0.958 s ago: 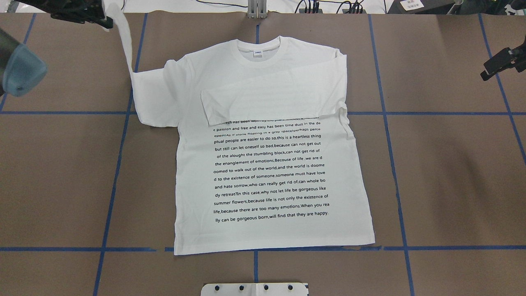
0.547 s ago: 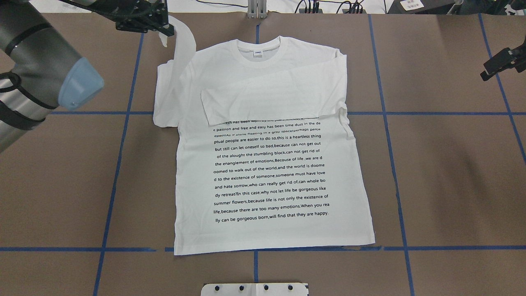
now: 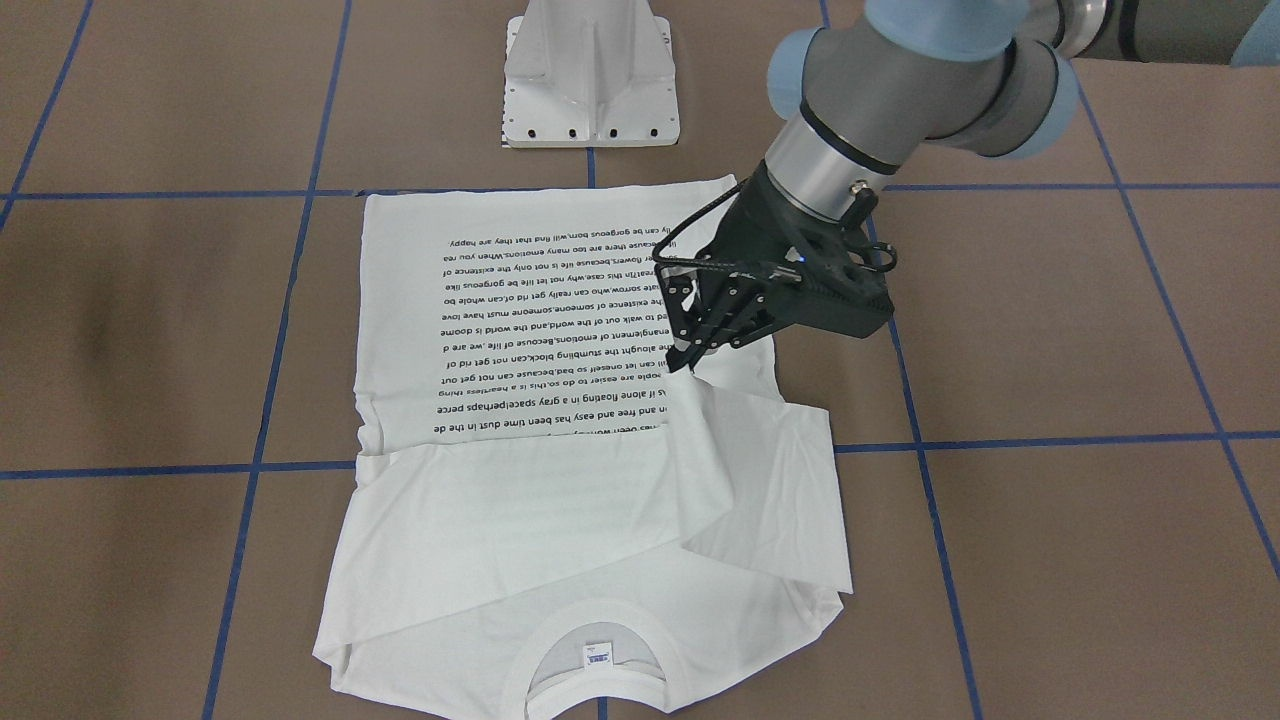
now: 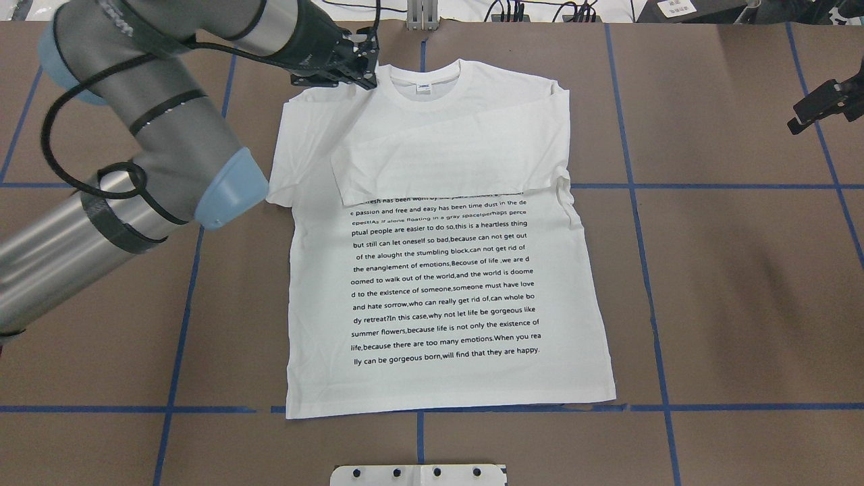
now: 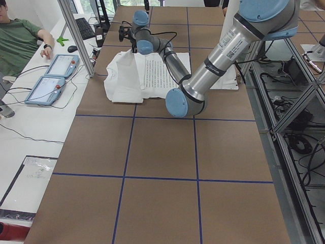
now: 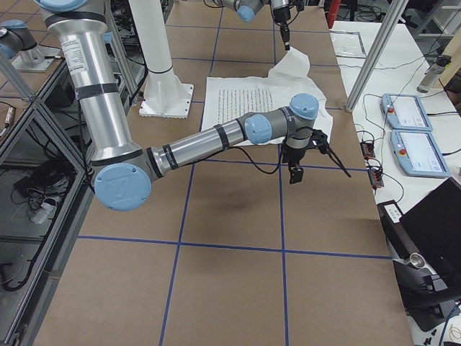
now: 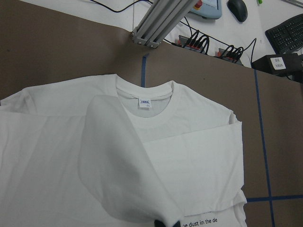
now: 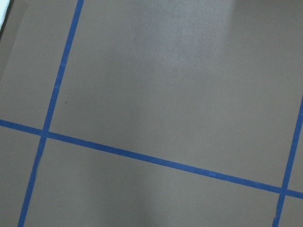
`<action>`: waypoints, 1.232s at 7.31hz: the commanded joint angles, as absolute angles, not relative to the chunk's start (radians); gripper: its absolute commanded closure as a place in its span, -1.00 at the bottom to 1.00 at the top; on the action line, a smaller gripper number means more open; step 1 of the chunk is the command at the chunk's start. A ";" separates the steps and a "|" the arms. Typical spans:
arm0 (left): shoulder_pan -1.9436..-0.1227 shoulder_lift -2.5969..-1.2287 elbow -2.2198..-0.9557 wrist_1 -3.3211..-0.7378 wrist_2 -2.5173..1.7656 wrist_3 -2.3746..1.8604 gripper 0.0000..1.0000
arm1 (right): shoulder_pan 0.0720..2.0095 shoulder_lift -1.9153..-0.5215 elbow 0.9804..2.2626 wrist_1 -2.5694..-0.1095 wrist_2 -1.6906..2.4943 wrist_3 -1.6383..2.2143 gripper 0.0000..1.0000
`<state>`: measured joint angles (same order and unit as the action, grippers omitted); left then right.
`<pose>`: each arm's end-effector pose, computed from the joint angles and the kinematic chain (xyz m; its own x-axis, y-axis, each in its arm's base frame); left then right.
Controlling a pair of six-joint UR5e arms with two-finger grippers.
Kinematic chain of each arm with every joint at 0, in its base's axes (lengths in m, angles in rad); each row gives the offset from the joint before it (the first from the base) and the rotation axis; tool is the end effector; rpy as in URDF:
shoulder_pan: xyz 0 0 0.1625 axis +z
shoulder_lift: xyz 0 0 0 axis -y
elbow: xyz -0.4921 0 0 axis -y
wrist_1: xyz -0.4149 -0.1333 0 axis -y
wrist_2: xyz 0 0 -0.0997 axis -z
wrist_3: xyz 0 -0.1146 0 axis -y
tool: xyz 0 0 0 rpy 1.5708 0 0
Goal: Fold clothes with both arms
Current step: 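Fold the lifted sleeve across the shirt front with the left gripper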
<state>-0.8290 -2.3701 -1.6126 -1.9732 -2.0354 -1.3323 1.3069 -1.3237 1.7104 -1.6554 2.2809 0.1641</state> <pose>0.4520 -0.6145 0.1349 0.2990 -0.0137 -0.9541 0.3106 0.9468 0.0837 -0.1066 -0.6193 0.5365 0.7130 -0.2293 0.6626 0.1344 0.9722 0.1919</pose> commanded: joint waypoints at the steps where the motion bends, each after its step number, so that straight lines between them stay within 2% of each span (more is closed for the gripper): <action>1: -0.735 -2.445 -1.537 -1.986 -1.965 -1.367 1.00 | 1.307 -1.324 1.712 -1.657 2.283 0.169 -1.00; 3: -0.639 -2.502 -1.381 -2.102 -1.875 -1.397 1.00 | 1.307 -1.324 1.709 -1.655 2.283 0.172 -1.00; 5: -0.602 -2.505 -1.326 -2.129 -1.875 -1.401 1.00 | 1.305 -1.324 1.703 -1.654 2.281 0.173 -1.00; 6: -0.585 -2.507 -1.318 -2.132 -1.875 -1.402 0.72 | 1.305 -1.324 1.703 -1.654 2.281 0.173 -1.00; 8: -0.526 -2.516 -1.304 -2.135 -1.871 -1.410 -0.99 | 1.305 -1.321 1.703 -1.654 2.280 0.176 -1.00; 9: -0.523 -2.517 -1.315 -2.128 -1.868 -1.407 -1.00 | 1.299 -1.313 1.704 -1.655 2.279 0.189 -1.00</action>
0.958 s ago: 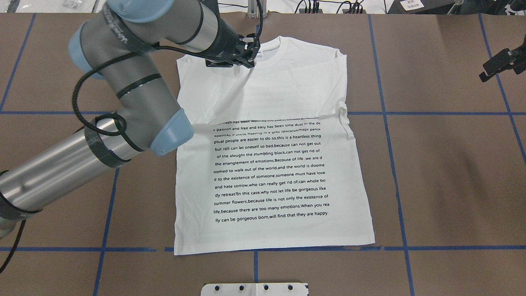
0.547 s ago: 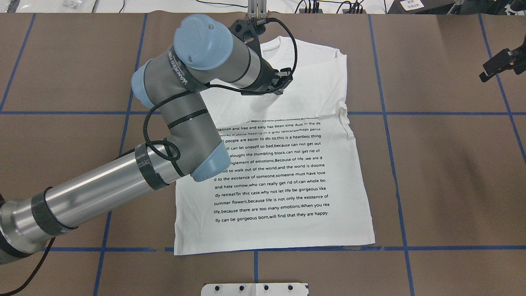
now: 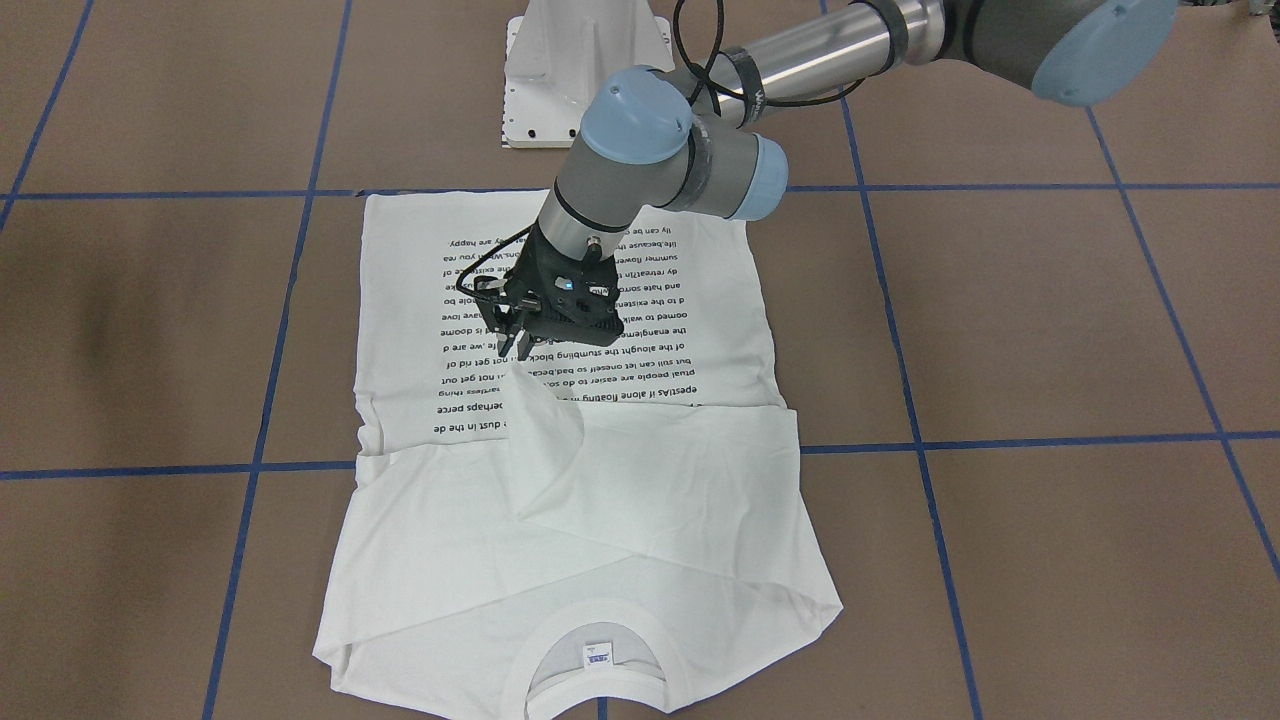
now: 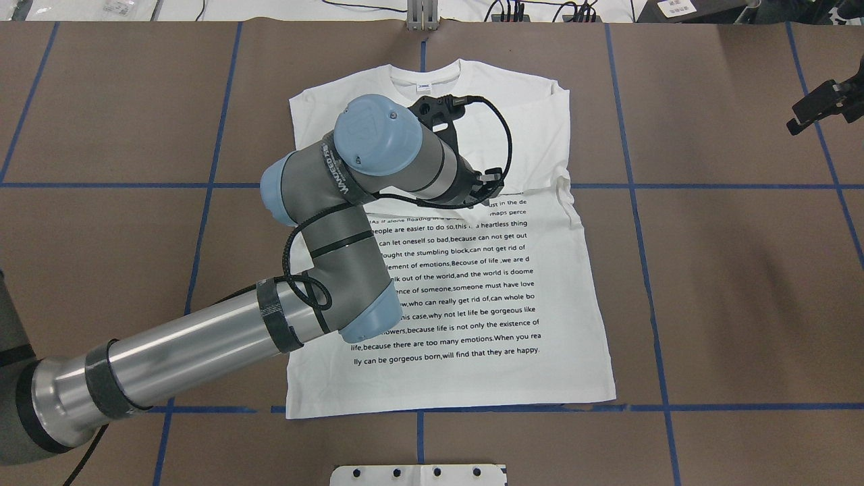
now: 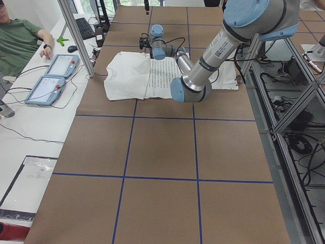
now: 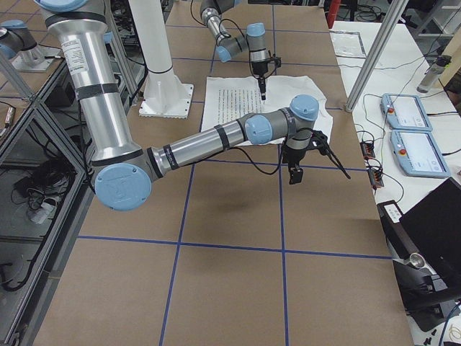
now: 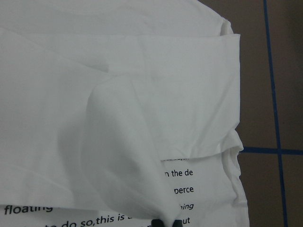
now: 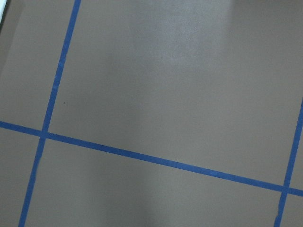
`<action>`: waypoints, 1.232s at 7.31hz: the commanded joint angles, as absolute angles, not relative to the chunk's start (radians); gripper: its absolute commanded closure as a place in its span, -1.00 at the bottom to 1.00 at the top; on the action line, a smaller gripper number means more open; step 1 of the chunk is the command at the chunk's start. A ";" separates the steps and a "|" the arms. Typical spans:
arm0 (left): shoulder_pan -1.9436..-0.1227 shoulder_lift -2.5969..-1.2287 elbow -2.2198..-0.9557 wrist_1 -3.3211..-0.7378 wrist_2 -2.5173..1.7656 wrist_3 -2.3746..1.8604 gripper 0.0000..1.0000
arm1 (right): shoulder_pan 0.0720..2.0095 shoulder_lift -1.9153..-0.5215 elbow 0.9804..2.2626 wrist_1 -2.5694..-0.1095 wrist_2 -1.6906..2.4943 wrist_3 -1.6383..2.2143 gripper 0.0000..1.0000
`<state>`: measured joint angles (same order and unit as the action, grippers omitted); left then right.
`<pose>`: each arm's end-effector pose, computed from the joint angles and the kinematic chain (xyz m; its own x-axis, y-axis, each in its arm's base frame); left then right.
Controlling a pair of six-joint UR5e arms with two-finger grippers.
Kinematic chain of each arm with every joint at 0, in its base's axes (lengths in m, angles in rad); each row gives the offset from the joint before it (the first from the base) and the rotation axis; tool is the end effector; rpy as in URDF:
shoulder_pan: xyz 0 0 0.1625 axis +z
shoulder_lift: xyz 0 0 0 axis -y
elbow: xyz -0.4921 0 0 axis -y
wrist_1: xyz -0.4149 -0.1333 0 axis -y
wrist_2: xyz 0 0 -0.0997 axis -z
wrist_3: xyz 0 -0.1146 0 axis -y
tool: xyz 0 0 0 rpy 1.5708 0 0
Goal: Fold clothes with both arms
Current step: 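Fold the lifted sleeve across the shirt front with the left gripper, then release the sleeve and withdraw the left gripper while the right gripper reaches over the shirt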
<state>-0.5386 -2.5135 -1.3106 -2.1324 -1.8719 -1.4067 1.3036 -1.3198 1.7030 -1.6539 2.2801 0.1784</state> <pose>0.6837 -0.5242 0.1307 0.3124 -0.0049 -0.9499 0.2004 0.9778 0.0608 -0.1092 -0.6212 0.5377 0.7150 -0.2164 0.6648 0.1274 0.9753 0.1805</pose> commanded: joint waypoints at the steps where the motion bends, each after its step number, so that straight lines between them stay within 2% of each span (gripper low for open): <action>1: -0.526 -2.508 -1.334 -2.112 -1.885 -1.370 -1.00 | 1.277 -1.299 1.713 -1.652 2.279 0.254 -1.00; 3: -0.599 -2.441 -1.444 -1.944 -1.974 -1.181 -1.00 | 1.180 -1.199 1.710 -1.651 2.273 0.439 -1.00; 6: -0.808 -2.259 -1.606 -1.789 -2.080 -0.799 -1.00 | 0.999 -1.030 1.698 -1.657 2.180 0.635 -0.99; 7: -0.878 -2.205 -1.621 -1.780 -2.107 -0.688 -1.00 | 0.930 -0.946 1.654 -1.661 2.105 0.744 -0.99; 9: -1.022 -2.094 -1.634 -1.773 -2.163 -0.397 -1.00 | 0.820 -0.747 1.463 -1.663 2.012 0.914 -1.00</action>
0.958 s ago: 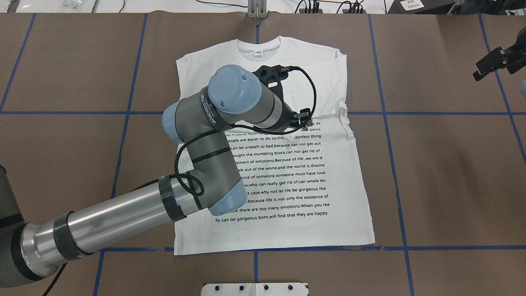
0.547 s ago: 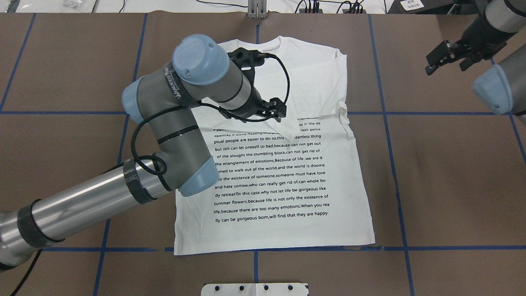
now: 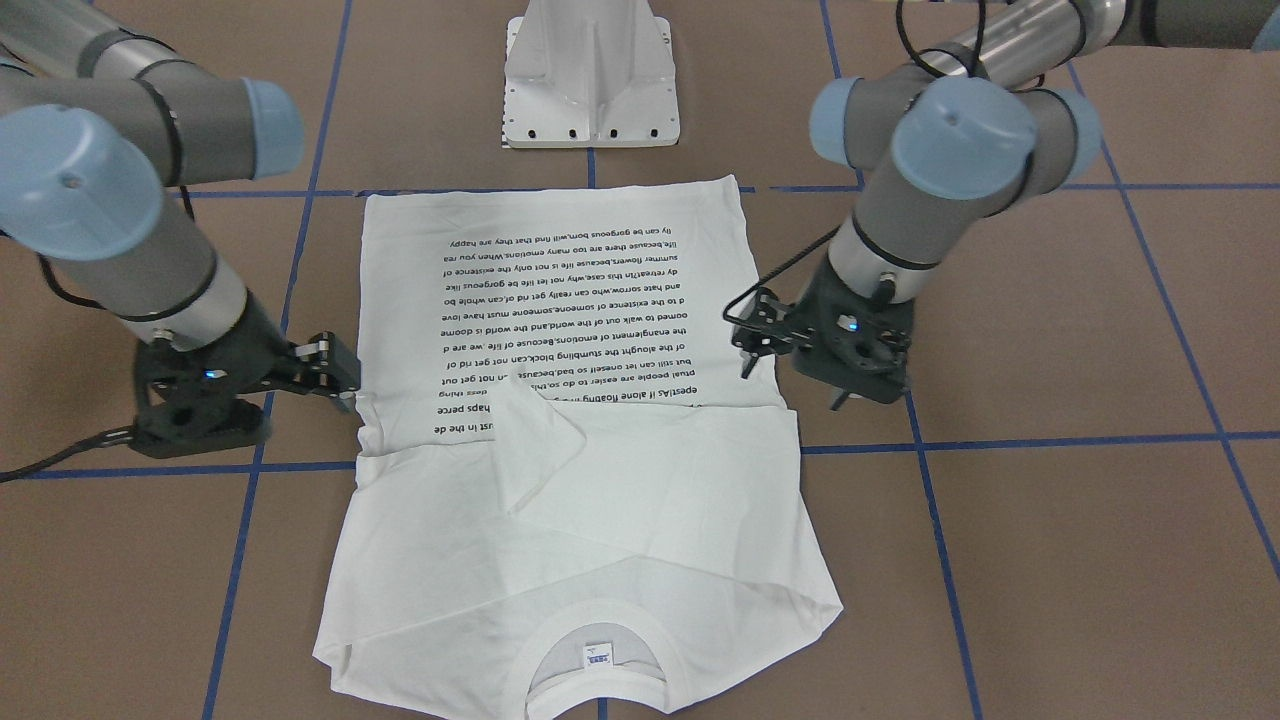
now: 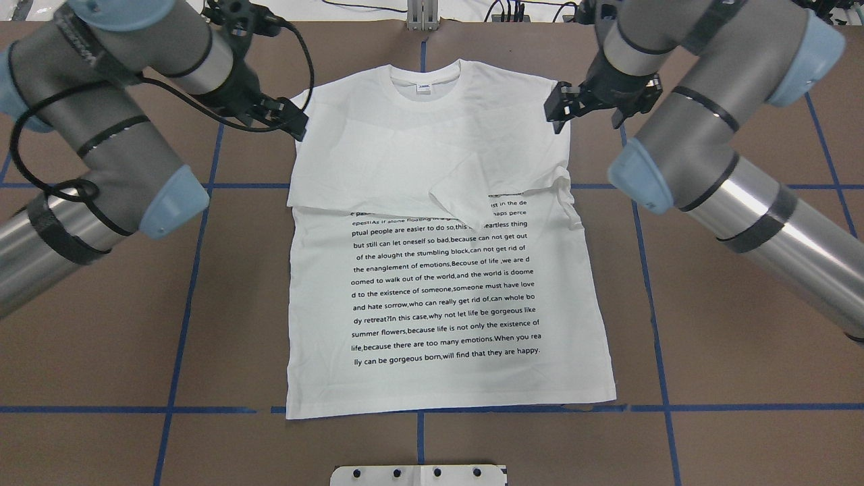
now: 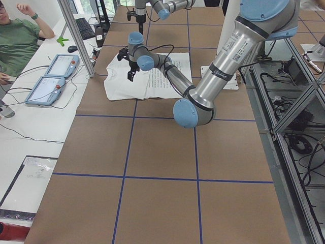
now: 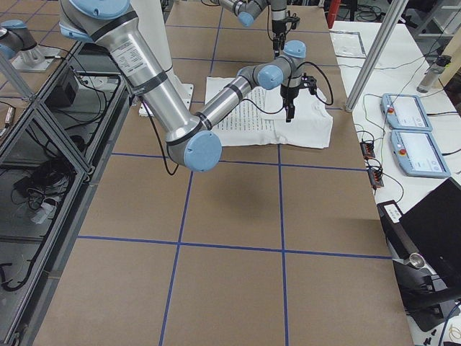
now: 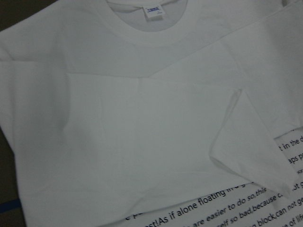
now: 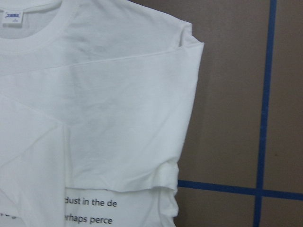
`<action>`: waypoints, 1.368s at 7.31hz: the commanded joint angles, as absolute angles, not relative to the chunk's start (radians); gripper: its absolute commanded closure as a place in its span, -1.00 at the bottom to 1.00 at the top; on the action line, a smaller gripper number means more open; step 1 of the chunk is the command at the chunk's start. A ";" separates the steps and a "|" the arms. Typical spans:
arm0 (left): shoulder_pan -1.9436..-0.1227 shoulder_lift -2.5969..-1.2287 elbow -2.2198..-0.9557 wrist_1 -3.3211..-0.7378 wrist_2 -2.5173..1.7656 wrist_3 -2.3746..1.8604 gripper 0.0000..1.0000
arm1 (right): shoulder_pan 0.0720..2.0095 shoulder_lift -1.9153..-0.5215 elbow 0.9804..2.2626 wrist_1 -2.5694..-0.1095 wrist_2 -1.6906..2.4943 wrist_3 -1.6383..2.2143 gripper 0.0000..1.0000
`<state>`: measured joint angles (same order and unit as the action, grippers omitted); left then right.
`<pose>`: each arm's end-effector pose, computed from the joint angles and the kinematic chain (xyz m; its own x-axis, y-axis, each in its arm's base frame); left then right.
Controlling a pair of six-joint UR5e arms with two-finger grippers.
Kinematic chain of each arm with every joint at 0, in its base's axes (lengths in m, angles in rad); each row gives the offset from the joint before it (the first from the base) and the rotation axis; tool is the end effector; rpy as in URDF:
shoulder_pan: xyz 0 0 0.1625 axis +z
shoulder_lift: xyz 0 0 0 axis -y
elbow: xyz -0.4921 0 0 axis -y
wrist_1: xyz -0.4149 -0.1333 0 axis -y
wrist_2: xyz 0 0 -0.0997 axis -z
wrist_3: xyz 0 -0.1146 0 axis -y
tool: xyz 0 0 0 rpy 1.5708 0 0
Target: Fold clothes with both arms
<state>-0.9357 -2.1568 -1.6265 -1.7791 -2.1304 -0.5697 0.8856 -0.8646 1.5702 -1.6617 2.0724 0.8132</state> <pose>0.3826 -0.6413 0.3133 0.5864 0.4071 -0.7002 -0.0893 0.8917 0.4437 -0.4296 -0.6492 0.2924 0.7215 -0.0693 0.6889 -0.0105 0.9938 0.1109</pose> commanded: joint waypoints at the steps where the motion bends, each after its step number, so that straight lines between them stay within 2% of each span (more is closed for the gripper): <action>1: -1.082 -2.045 -1.631 -1.775 -2.207 -0.277 -1.00 | 0.760 -0.667 1.372 -1.660 1.941 0.977 -1.00; 3: -1.111 -2.026 -1.626 -1.775 -2.244 -0.229 -1.00 | 0.662 -0.565 1.235 -1.635 1.796 1.032 -0.95; 5: -1.111 -2.026 -1.626 -1.775 -2.246 -0.229 -1.00 | 0.614 -0.564 1.139 -1.502 1.740 1.046 -0.67; 7: -1.109 -2.025 -1.623 -1.782 -2.246 -0.229 -1.00 | 0.589 -0.564 1.103 -1.441 1.684 1.057 -0.46; 10: -1.108 -2.023 -1.621 -1.784 -2.244 -0.230 -1.00 | 0.575 -0.561 1.100 -1.437 1.671 1.063 -0.35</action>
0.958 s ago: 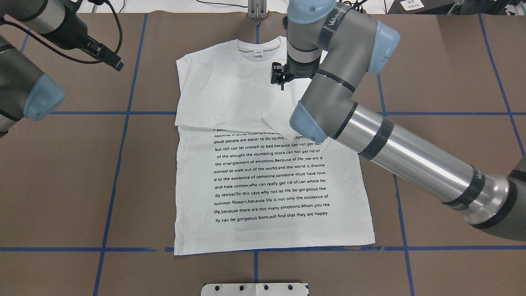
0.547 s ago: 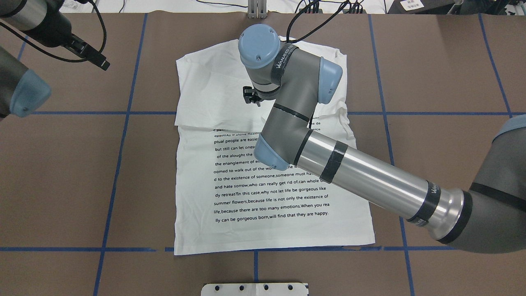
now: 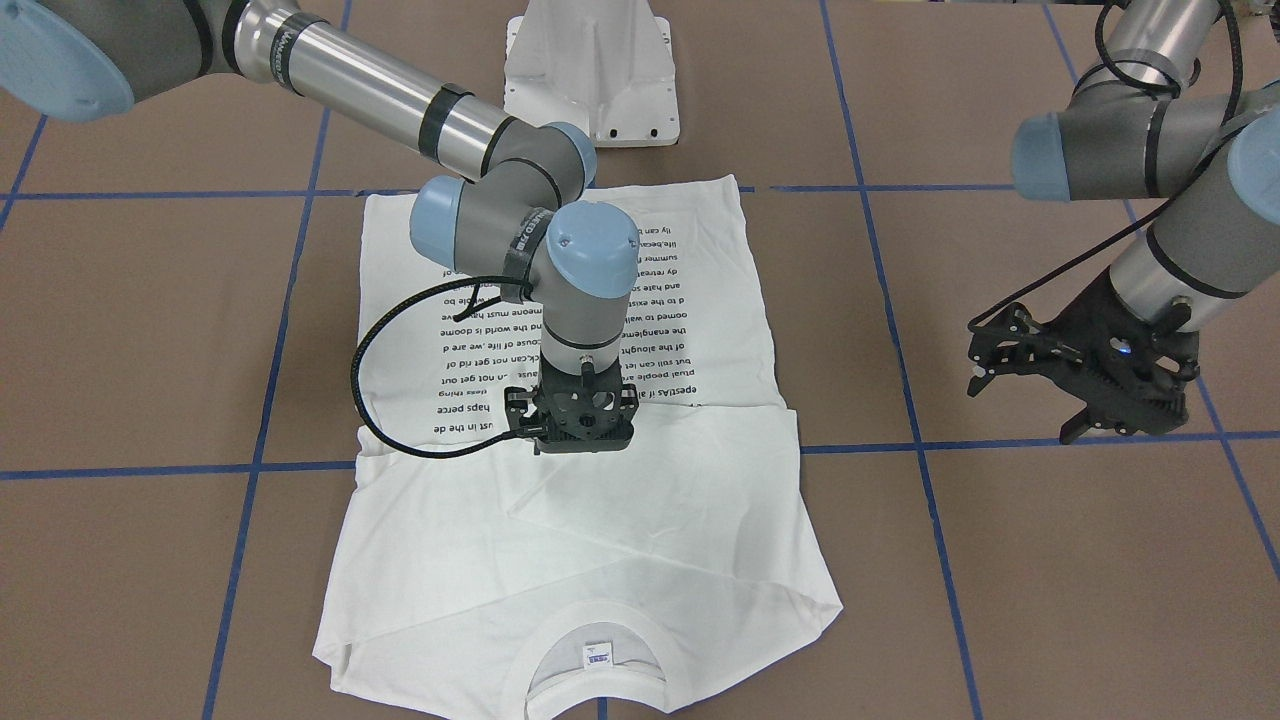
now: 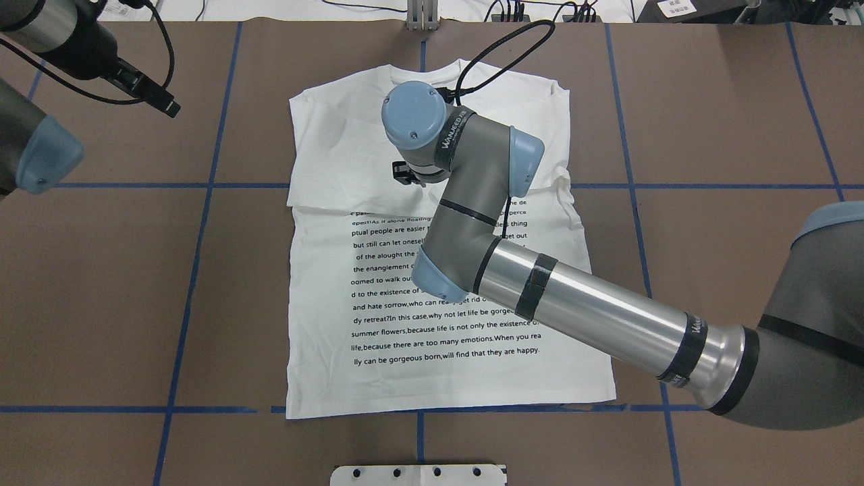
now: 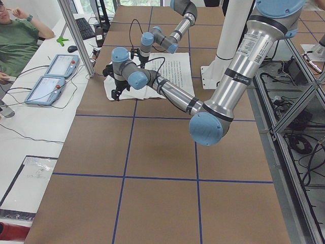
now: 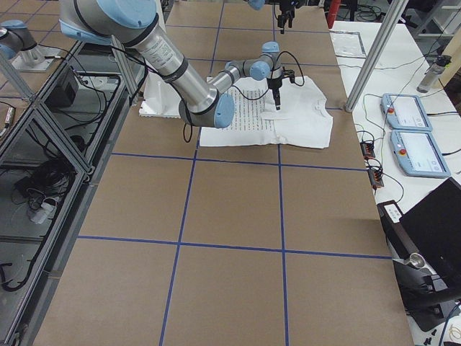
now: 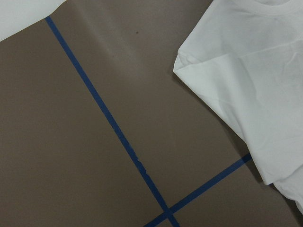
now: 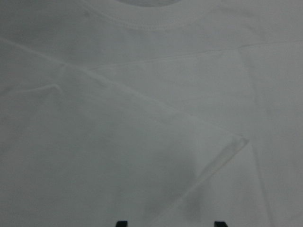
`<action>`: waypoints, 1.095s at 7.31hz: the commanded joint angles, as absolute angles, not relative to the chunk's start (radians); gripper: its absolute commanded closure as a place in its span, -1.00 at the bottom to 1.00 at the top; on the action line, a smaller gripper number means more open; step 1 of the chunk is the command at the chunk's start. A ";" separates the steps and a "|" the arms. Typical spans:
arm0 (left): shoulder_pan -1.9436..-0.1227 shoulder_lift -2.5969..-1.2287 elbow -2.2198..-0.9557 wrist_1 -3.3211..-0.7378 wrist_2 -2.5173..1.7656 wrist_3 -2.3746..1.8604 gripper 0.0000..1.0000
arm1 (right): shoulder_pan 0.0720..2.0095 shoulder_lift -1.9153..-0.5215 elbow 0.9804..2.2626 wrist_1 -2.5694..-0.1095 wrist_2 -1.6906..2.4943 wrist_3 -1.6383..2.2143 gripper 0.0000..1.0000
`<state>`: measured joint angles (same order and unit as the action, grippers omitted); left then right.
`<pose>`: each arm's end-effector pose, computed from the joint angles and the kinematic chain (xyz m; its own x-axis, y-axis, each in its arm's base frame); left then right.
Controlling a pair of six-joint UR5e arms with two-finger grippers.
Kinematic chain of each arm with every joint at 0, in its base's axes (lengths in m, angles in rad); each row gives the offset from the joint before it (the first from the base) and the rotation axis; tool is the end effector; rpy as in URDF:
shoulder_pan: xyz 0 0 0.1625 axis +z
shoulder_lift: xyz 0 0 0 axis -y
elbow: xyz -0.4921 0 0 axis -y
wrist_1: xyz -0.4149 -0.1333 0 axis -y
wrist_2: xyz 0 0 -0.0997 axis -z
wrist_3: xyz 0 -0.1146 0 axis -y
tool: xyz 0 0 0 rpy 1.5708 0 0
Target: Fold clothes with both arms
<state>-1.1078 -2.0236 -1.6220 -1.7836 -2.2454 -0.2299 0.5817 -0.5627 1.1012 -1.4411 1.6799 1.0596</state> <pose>0.2630 -0.6651 0.4066 0.5786 0.5434 -0.6082 -0.2104 0.8199 0.5324 -0.7033 -0.6071 0.2399 0.8116 -0.0483 0.5822 -0.1063 0.9677 0.2286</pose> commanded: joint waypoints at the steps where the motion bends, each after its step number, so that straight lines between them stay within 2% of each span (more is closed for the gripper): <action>1: -1.108 -2.023 -1.621 -1.786 -2.246 -0.230 -1.00 | 0.574 -0.558 1.100 -1.436 1.667 1.068 -0.30; 5: -1.108 -2.022 -1.621 -1.786 -2.246 -0.230 -1.00 | 0.560 -0.552 1.051 -1.365 1.640 1.109 -0.10; 6: -1.108 -2.022 -1.621 -1.786 -2.244 -0.230 -1.00 | 0.560 -0.552 1.052 -1.367 1.640 1.111 0.27; 7: -1.108 -2.022 -1.621 -1.786 -2.244 -0.232 -1.00 | 0.560 -0.549 1.052 -1.367 1.640 1.112 0.82; 8: -1.108 -2.022 -1.621 -1.787 -2.244 -0.235 -1.00 | 0.560 -0.545 1.055 -1.373 1.641 1.112 1.00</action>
<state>-1.1075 -2.0218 -1.6215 -1.7859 -2.2444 -0.2318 0.5601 -0.5493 1.0531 -1.3682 1.6404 1.1112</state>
